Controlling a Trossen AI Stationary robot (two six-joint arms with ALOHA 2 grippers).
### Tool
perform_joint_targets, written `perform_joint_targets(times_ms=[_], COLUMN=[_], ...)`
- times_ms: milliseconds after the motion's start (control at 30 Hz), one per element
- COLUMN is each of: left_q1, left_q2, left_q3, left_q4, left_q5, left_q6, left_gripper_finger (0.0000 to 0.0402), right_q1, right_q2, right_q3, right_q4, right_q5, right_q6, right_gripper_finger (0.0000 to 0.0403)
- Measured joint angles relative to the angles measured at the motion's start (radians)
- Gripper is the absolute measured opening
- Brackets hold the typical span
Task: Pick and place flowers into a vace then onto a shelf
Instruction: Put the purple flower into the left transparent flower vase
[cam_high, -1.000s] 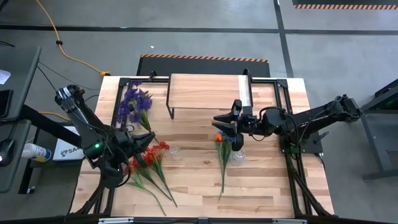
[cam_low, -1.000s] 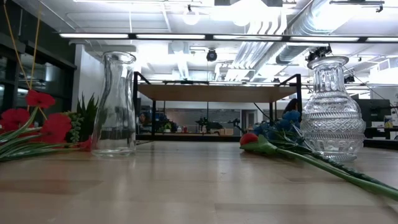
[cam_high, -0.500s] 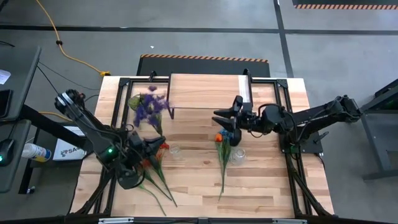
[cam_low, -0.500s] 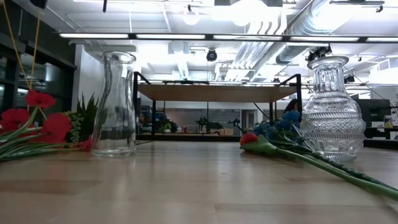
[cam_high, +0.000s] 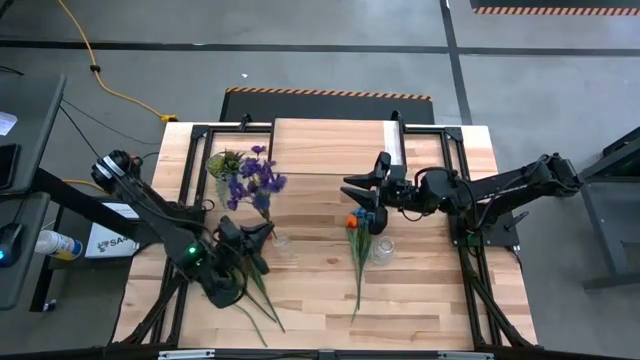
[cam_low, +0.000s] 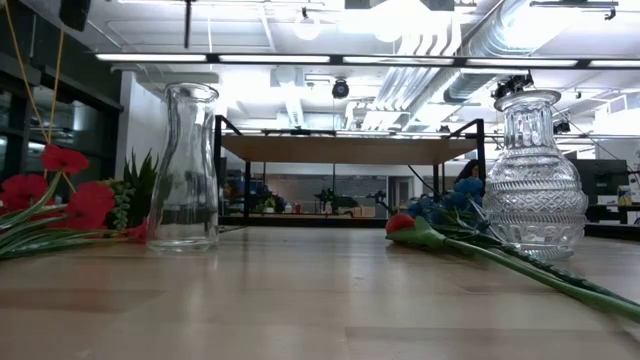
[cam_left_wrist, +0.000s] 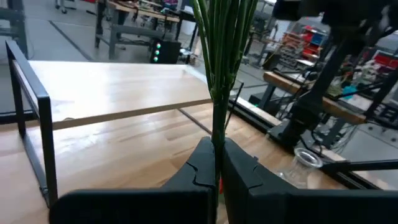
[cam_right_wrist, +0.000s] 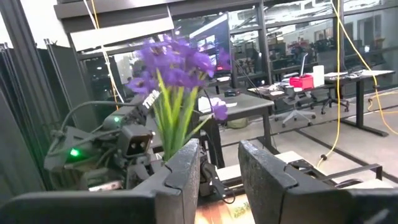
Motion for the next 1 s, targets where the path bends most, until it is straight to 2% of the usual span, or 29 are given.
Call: perform_joint_targets(times_ms=[133, 1000], left_q1=[0.034, 0.046], left_q2=[0.040, 0.086], left_q3=[0.000, 0.001], left_q4=[0.008, -0.005], left_q5=[0.041, 0.073], left_q6=[-0.002, 0.013], left_gripper_finger=[0.0040, 0.0040], right_q1=[0.000, 0.000], right_q2=[0.000, 0.000], right_q3=[0.000, 0.000], right_q4=[0.000, 0.000], right_q5=[-0.027, -0.035], right_q6=[0.000, -0.026], right_gripper_finger=[0.0103, 0.0103])
